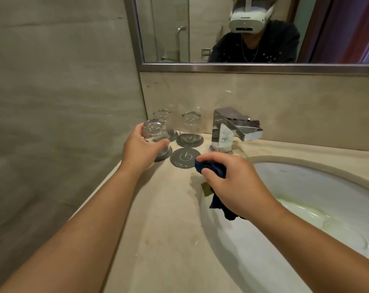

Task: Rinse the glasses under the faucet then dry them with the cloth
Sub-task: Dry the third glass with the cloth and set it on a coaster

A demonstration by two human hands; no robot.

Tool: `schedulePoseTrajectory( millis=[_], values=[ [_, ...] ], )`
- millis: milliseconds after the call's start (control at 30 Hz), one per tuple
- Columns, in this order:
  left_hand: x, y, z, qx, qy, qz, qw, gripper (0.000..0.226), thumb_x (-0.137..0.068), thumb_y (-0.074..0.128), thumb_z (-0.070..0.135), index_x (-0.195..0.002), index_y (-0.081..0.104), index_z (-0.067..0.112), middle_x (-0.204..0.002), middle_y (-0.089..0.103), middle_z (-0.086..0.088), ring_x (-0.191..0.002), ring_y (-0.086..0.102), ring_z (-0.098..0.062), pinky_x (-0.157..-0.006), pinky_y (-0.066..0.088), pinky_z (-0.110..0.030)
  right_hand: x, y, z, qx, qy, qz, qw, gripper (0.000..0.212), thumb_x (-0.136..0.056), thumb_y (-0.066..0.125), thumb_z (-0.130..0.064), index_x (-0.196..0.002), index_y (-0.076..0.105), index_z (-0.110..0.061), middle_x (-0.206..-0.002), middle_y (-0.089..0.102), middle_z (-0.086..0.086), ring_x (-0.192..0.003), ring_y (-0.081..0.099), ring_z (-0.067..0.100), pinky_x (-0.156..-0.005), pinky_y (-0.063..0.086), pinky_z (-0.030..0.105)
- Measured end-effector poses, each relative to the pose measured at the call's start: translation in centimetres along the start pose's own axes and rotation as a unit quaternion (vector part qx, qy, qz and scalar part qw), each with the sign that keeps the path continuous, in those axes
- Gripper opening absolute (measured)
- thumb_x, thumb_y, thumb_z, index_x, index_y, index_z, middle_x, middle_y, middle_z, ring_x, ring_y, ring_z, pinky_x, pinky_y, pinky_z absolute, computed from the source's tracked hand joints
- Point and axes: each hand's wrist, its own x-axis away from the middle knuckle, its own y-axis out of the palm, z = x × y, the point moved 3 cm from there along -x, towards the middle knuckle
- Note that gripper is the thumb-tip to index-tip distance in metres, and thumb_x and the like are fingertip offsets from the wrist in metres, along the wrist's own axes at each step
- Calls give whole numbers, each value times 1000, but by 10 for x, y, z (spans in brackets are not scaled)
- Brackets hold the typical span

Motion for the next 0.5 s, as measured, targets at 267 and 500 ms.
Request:
schedulePoseTrajectory(
  millis=[267, 500],
  values=[
    [-5, 6, -14, 3, -11, -5, 1000, 64, -79, 94, 30, -135, 61, 28, -111, 65, 21, -101, 69, -10, -90, 52, -29, -5, 1, 3, -9, -11, -4, 1000, 25, -100, 66, -20, -113, 77, -38, -83, 55, -55, -76, 62, -15, -68, 42, 6],
    [-5, 4, -15, -5, -10, -12, 1000, 63, -83, 91, 33, -137, 58, 29, -113, 65, 19, -101, 67, -7, -90, 52, -30, -5, 5, 2, -34, -6, -17, 999, 25, -100, 66, -20, -113, 78, -38, -81, 59, -49, -68, 63, -13, -70, 48, 14]
  ],
)
